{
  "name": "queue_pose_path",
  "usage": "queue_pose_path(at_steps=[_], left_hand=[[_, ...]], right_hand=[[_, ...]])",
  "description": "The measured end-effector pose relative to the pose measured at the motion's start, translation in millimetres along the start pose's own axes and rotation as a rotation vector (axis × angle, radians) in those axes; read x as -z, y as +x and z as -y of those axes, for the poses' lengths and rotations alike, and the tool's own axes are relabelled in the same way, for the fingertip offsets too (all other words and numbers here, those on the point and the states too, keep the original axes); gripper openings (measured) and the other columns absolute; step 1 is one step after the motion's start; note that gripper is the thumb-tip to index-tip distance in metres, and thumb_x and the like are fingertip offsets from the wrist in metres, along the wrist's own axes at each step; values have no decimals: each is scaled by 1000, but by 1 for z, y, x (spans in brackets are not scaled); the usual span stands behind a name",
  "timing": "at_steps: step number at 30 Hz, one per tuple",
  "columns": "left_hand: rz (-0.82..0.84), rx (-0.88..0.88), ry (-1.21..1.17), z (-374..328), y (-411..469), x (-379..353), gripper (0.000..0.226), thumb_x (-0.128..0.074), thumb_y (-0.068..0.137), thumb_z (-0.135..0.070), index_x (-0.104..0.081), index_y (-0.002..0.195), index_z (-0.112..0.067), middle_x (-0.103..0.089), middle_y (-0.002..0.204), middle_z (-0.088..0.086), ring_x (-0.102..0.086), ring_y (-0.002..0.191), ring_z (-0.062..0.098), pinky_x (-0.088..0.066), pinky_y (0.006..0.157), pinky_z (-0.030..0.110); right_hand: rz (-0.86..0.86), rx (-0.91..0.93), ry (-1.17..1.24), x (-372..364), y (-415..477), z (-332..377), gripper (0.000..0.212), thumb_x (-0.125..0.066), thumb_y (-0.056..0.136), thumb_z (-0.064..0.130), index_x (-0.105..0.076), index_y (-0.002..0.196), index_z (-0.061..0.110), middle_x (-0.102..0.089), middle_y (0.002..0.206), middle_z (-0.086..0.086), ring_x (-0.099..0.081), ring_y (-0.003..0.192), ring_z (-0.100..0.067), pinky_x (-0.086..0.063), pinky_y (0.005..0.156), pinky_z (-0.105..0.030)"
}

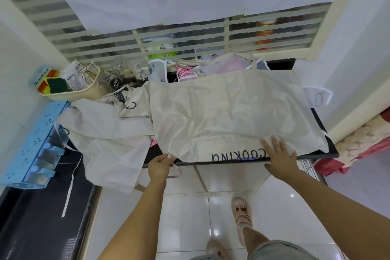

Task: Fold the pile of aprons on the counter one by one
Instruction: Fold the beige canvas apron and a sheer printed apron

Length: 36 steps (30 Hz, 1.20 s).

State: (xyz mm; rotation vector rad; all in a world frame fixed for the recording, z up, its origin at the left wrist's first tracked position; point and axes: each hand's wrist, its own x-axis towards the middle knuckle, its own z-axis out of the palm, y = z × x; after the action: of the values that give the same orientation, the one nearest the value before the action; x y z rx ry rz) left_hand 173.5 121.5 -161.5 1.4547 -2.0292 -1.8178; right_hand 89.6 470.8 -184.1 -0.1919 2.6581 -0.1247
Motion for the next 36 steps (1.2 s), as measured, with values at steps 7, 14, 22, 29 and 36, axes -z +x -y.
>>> queue_pose_path(at_steps=[7, 14, 22, 29, 36], left_hand=[[-46, 52, -21, 7, 2, -1, 19, -70, 86, -10, -66, 101, -1, -66, 101, 11, -59, 104, 25, -40, 86, 30], [27, -44, -291, -25, -5, 5, 16, -49, 92, -9, -58, 79, -9, -57, 81, 7, -53, 82, 22, -41, 73, 30], [335, -433, 278, -92, -26, 68, 12, -53, 97, -16, -57, 86, -12, -52, 66, -6, -47, 64, 6, -38, 66, 16], [211, -217, 947, -77, 5, 105, 7, -62, 86, -6, -63, 83, -1, -61, 83, 10, -53, 73, 20, -37, 65, 25], [86, -575, 770, -51, -41, -12, 46, -55, 88, -5, -45, 133, -2, -46, 132, 19, -49, 117, 35, -38, 92, 33]], right_hand=[[44, -16, 18, 6, 6, -2, 88, -54, 93, 25, 11, 149, 39, 22, 158, 2, 12, 147, -23, -13, 112, -58], [42, 6, 18, 8, 6, -5, 82, -53, 94, 34, 8, 150, 38, 18, 159, 2, 9, 147, -24, -16, 111, -58], [30, 62, -7, 10, 8, -15, 81, -51, 95, 43, 8, 150, 39, 17, 159, 3, 7, 148, -23, -15, 112, -58], [43, 80, -34, 9, 6, -17, 79, -48, 97, 40, 11, 149, 36, 20, 158, 1, 10, 147, -25, -12, 114, -57], [11, 103, 174, 21, 8, -1, 65, -46, 95, 15, -15, 152, 24, 4, 161, -6, 3, 147, -26, -9, 117, -43]])
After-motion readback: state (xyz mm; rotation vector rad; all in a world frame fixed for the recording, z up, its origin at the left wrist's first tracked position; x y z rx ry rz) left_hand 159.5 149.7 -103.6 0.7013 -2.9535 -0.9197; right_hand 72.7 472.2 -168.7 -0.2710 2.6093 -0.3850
